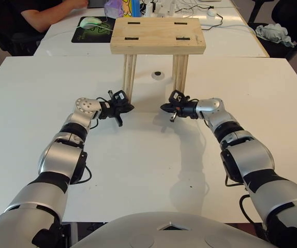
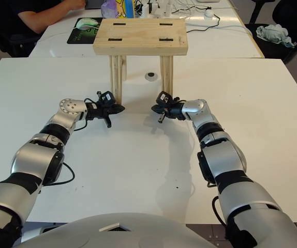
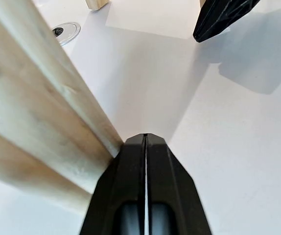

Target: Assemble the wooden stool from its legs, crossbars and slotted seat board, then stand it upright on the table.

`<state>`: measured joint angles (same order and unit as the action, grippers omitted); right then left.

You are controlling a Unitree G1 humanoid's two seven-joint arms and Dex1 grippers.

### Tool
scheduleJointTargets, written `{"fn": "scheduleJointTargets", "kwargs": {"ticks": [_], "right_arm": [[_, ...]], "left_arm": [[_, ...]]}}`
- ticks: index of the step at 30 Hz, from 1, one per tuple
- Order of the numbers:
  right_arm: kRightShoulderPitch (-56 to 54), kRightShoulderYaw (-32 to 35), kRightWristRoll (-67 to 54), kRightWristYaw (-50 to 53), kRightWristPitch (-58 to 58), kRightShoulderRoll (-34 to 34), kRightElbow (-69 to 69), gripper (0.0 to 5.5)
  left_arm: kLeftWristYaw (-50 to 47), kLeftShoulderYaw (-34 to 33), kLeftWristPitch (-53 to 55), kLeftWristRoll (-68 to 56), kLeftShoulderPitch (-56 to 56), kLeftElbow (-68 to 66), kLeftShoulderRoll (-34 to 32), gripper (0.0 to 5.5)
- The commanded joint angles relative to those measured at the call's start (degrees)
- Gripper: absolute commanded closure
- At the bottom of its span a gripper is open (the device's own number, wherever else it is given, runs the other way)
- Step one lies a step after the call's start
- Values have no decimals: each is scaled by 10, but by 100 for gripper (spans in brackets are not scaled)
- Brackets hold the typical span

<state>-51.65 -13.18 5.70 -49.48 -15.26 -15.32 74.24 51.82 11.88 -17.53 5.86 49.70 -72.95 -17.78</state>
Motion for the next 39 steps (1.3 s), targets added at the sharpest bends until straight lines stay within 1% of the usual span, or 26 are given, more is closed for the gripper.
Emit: {"fn": "scheduleJointTargets", "kwargs": {"ticks": [1, 3, 6, 8, 10, 11, 12, 13, 15, 17, 19, 21, 24, 28, 33, 39], "right_arm": [[-22, 27, -4, -16, 1, -2, 7, 550], [-14, 47, -22, -56, 7, 7, 2, 550], [23, 88, -77, -145, 20, 20, -37, 550], [78, 114, -129, -188, 54, 23, -120, 550], [173, 127, -189, -191, 132, 20, -297, 550], [232, 132, -217, -169, 182, 17, -409, 550], [299, 145, -249, -120, 234, 19, -532, 550], [355, 160, -274, -72, 271, 26, -630, 550], [450, 200, -257, 45, 268, 62, -770, 550], [498, 250, -187, 168, 227, 117, -853, 550], [525, 271, -115, 231, 183, 141, -904, 550], [524, 271, -67, 280, 162, 148, -908, 550], [513, 261, -23, 340, 168, 148, -885, 550], [514, 259, 0, 385, 185, 136, -866, 550], [496, 251, 13, 424, 206, 117, -839, 550], [484, 231, -7, 439, 217, 123, -823, 550]], "left_arm": [[-11, -13, -2, 9, 18, -10, 2, 548], [-4, -24, -9, -1, 13, -3, 5, 548], [34, -54, -39, -43, -34, 50, 11, 548], [60, -86, -24, -107, -108, 167, 19, 548], [42, -106, 37, -175, -225, 377, 25, 548], [3, -121, 76, -209, -290, 496, 32, 548], [-52, -137, 95, -224, -359, 615, 45, 548], [-98, -148, 110, -224, -414, 704, 56, 548], [-183, -167, 110, -189, -503, 832, 91, 548], [-255, -188, 102, -141, -551, 904, 135, 548], [-306, -196, 77, -85, -566, 927, 167, 548], [-358, -205, 57, -39, -565, 918, 187, 548], [-411, -211, 59, -2, -552, 895, 190, 548], [-465, -223, 70, 13, -519, 864, 187, 548], [-502, -219, 80, 17, -499, 842, 178, 548], [-496, -204, 78, 4, -472, 803, 155, 548]]}}
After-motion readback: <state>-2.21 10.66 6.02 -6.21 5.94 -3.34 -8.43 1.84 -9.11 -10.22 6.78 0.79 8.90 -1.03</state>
